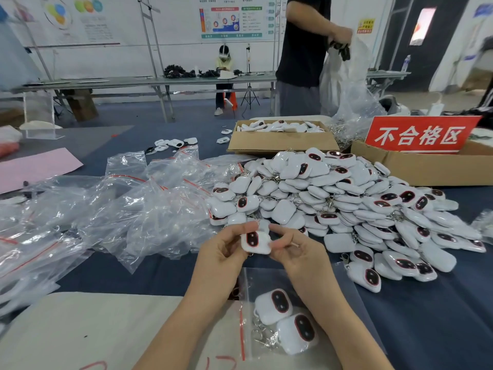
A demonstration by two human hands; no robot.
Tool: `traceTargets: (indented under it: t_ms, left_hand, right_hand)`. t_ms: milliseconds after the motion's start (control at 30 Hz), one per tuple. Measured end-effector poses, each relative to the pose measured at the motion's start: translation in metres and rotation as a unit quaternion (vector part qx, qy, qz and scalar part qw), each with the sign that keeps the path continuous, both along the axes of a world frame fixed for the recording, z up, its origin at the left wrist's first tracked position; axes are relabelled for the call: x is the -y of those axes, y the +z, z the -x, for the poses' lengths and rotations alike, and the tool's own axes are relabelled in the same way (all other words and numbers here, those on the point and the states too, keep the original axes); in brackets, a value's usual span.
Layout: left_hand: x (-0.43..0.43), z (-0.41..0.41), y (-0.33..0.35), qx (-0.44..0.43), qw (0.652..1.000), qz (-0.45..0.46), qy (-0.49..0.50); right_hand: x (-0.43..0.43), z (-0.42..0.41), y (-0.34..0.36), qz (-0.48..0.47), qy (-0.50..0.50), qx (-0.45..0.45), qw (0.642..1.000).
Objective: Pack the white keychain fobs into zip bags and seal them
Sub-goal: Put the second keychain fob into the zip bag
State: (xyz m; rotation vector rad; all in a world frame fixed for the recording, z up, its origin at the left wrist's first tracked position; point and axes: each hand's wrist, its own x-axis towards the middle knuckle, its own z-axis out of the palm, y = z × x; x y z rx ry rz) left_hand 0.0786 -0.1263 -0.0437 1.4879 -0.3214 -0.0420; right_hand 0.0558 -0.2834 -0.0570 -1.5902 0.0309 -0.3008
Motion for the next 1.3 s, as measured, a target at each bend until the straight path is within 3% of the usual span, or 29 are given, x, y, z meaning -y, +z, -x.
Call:
traceTargets:
  t_ms: [200,700,900,1000,1133,1233,1300]
  left_hand:
    - [-0.001,0.001,0.002,0.003,0.999,0.018,-0.029]
    - [-0.002,-0.002,-0.005,0.0,1.0,-0.012,0.014]
    - [-0.018,0.002,0.009,-0.045,0.992,0.086,0.077]
    - [-0.04,0.018,0.006,0.024,0.995,-0.038,0.084]
    - [-0.058,0.031,-0.005,0.109,0.971,-0.207,0.049]
    - [-0.061,0.032,-0.003,0.231,0.917,-0.322,0.044]
    - [-0.06,0.034,-0.003,0.282,0.897,-0.338,0.051]
  right_hand:
    - [-0.001,0.001,-0.001,0.081,-0.019,-0.004,0.997]
    - [-0.002,0.001,-0.001,0.056,0.05,-0.007,0.997]
    - [0.0,0.004,-0.001,0.164,0.047,0.017,0.985]
    - [-0.001,0.004,-0.002,0.228,0.081,-0.01,0.97]
    - [-0.001,0.004,-0.002,0.311,0.099,-0.036,0.945]
    - [0.003,0.006,-0.003,0.261,0.089,-0.024,0.961]
    - [0.004,0.006,-0.001,0.215,0.085,-0.029,0.973]
